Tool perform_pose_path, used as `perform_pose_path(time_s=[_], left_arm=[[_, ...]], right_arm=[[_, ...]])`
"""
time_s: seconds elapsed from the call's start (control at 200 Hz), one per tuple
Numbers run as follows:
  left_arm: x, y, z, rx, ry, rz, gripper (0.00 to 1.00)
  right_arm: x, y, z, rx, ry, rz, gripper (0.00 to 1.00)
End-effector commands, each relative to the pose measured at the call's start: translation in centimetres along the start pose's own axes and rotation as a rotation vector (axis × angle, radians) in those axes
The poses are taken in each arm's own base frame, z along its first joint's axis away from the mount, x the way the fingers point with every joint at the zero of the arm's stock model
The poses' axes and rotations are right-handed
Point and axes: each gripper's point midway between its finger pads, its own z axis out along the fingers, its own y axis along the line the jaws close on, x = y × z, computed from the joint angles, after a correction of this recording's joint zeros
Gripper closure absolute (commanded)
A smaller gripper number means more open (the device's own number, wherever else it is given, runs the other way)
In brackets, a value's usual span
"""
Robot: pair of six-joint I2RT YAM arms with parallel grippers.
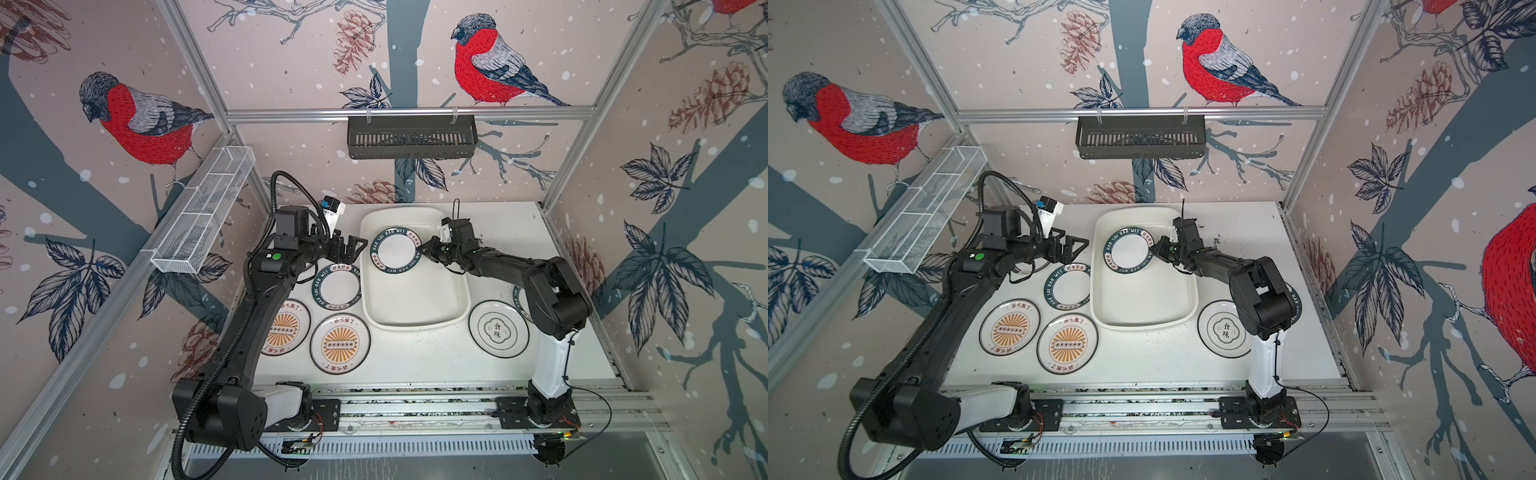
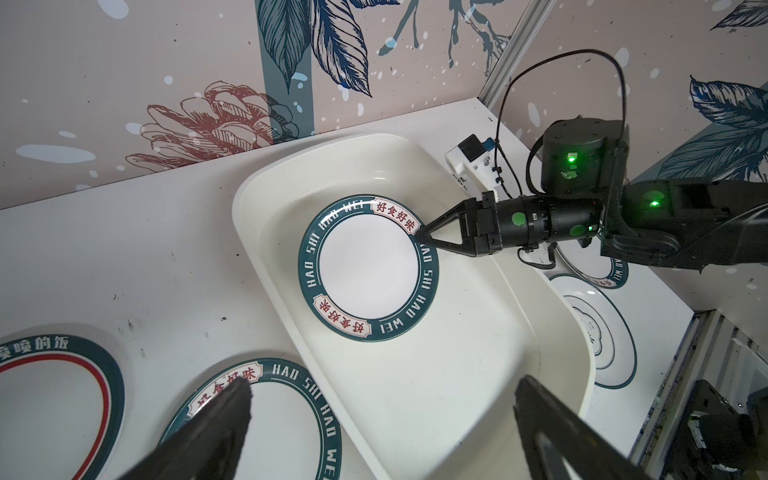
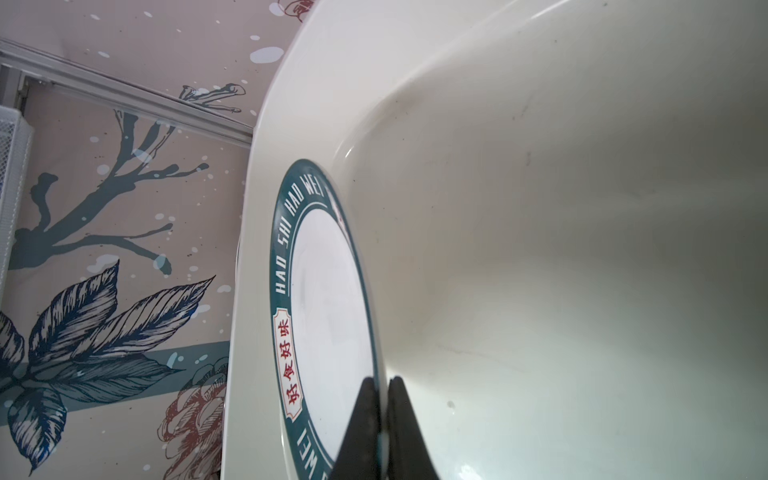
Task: Place the plates into the plastic bin on the countertop
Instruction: 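Lower the plate into the bin and open the right gripper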
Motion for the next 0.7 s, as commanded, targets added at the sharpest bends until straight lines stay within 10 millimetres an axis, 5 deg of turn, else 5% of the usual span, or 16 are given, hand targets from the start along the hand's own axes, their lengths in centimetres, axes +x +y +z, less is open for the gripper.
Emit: perform_pose_path(time_s=[0.0, 0.695], left_arm=[[-0.7, -0.6, -0.1, 0.03, -0.031, 0.014, 0.02], [-0.7, -0.9, 0.1, 0.051, -0.04, 0.002, 0.02]], right_arm=[[-1.4, 0.8, 0.8, -0.039, -0.05, -0.003, 0.91], [-1.6, -2.4, 4.1, 0.025, -0.026, 0.04, 0.87]])
